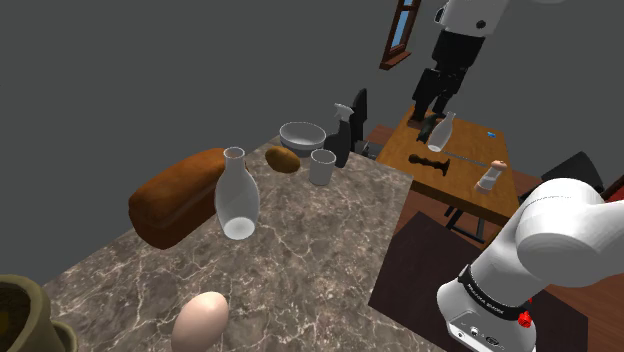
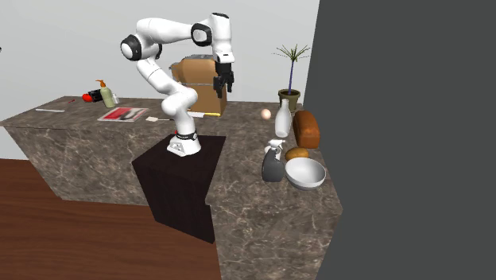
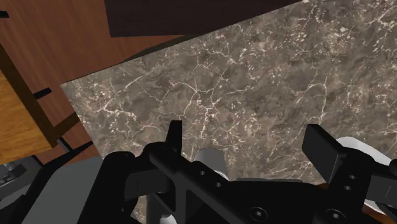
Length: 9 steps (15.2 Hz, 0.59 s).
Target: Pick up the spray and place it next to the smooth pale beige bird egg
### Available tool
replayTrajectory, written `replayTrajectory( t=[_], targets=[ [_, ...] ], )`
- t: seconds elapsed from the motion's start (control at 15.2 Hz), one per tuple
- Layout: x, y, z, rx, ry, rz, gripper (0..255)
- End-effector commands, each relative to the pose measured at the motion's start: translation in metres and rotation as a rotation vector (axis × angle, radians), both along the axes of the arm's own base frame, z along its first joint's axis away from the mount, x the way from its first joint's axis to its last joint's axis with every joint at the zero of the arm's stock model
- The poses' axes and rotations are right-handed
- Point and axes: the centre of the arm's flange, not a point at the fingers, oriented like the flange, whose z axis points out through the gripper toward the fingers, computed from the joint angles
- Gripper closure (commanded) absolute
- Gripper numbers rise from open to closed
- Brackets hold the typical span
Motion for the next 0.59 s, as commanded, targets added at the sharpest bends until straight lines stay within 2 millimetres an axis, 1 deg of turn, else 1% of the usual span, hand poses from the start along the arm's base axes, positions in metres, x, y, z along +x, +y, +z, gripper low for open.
replayTrajectory(
  t=[0.0, 0.53],
  targets=[
    [0.000, 0.000, 0.000, 0.000, 0.000, 0.000, 0],
    [0.083, -0.052, -0.037, 0.020, -0.019, 0.040, 0]
  ],
)
